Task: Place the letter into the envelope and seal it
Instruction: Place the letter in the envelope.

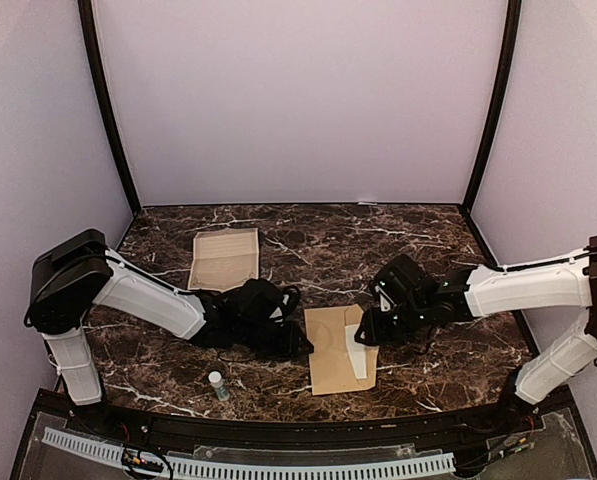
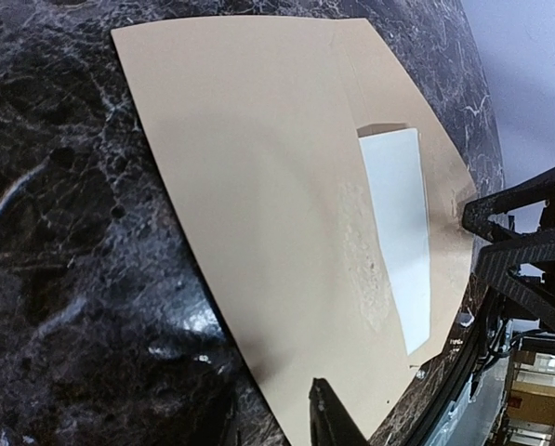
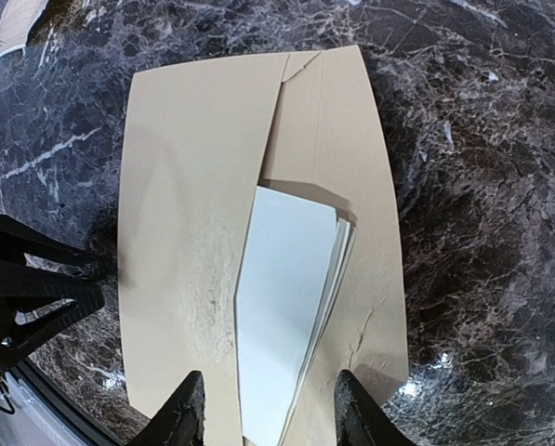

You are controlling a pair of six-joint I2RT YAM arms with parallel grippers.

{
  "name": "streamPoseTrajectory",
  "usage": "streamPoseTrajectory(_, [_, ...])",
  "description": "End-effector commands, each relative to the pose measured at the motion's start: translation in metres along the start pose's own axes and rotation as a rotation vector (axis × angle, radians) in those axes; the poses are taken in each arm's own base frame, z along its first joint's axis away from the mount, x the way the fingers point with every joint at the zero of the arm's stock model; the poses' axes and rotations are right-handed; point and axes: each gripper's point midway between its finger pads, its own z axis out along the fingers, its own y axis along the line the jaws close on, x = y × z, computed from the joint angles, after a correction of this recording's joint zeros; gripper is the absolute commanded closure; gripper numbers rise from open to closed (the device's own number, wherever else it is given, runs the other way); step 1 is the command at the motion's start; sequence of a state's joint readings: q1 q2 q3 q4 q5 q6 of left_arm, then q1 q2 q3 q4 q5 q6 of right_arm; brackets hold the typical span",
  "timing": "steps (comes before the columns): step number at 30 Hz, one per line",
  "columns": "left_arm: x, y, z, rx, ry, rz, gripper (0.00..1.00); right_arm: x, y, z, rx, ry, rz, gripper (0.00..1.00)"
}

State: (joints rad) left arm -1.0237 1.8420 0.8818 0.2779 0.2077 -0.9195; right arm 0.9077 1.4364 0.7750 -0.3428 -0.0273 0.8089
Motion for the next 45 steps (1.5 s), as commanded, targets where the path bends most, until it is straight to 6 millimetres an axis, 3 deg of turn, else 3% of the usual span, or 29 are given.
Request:
streamPoseTrajectory(1, [-0.009, -0.009, -0.005, -0.005, -0.020, 0.025, 0.75, -0.002, 0.002, 0.013, 0.025, 0.002, -0.016, 0.58])
streamPoseTrajectory(6, [-0.011, -0.005, -0.002, -0.034, -0.021, 0.027, 0.75, -0.006, -0.011, 0.023, 0.108, -0.017, 0.006, 0.62])
streamPoseTrajectory(13, [-0.006, 0.007, 0.005, -0.077, -0.001, 0.017, 0.77, -0.007, -0.007, 0.033, 0.105, -0.010, -0.003, 0.67])
streamPoseTrajectory(25, [-0.001, 0.009, 0.012, -0.072, 0.023, 0.015, 0.84, 0.001, 0.018, 0.047, 0.083, 0.028, -0.057, 0.71])
streamPoseTrajectory(37, [-0.002, 0.002, 0.012, -0.050, 0.036, 0.005, 0.86, 0.007, 0.042, 0.039, -0.033, 0.030, -0.054, 0.72])
streamPoseTrajectory(39, [-0.003, 0.004, 0.010, -0.068, 0.029, 0.006, 0.85, 0.006, 0.038, 0.035, -0.015, 0.024, -0.052, 0.70])
streamPoseTrajectory(45, [-0.008, 0.004, -0.011, -0.079, -0.024, 0.001, 0.68, 0.003, 0.027, 0.014, 0.035, -0.010, -0.053, 0.63])
